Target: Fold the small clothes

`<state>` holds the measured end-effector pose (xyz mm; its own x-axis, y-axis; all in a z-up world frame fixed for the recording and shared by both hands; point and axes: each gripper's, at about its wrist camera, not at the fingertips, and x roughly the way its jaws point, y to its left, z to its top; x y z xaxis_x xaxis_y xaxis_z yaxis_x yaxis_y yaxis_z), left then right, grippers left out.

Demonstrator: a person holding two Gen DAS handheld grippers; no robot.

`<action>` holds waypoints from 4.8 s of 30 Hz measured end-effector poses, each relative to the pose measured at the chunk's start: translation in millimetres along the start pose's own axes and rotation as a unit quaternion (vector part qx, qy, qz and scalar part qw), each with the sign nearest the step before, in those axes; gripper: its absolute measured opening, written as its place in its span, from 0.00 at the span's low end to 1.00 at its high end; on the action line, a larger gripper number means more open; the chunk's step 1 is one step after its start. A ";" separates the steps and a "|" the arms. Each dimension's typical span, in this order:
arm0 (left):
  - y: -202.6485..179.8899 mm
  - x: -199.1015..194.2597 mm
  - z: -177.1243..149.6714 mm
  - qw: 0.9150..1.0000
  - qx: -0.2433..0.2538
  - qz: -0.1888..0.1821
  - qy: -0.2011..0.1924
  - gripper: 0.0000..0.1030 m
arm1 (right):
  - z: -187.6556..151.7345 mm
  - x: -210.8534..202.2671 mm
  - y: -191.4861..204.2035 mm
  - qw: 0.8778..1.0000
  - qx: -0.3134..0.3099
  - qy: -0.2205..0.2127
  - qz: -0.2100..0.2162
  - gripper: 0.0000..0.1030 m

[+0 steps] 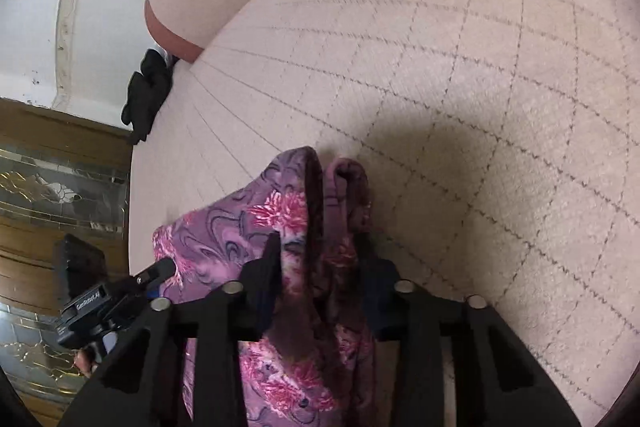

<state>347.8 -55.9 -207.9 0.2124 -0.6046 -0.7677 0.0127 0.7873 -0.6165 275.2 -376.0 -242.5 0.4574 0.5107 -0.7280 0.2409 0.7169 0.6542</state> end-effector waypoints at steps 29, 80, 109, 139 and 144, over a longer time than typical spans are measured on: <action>72.3 -63.2 -102.2 0.989 0.074 0.117 -0.053 0.68 | -132.6 -19.8 41.2 0.997 -0.057 -0.001 0.045 0.57; 81.5 -110.0 -150.7 0.989 0.025 0.113 -0.092 0.06 | -154.8 -13.2 40.0 0.997 -0.075 0.019 -0.012 0.11; 57.3 -143.7 -124.5 0.981 0.046 0.140 -0.130 0.60 | -124.8 -41.0 74.7 0.995 -0.101 -0.009 0.012 0.50; 42.2 -104.6 -27.1 0.988 0.045 0.124 -0.086 0.66 | -22.8 -4.0 104.2 0.994 -0.112 -0.005 0.015 0.63; 34.3 -73.0 28.8 0.988 0.056 0.120 -0.074 0.67 | 30.7 25.4 126.1 0.990 -0.138 -0.012 -0.002 0.58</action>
<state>360.8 18.8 -168.0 0.3627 -0.3809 -0.8505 0.0518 0.9195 -0.3897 343.4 -287.1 -172.3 0.4779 0.4984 -0.7234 0.0005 0.8233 0.5676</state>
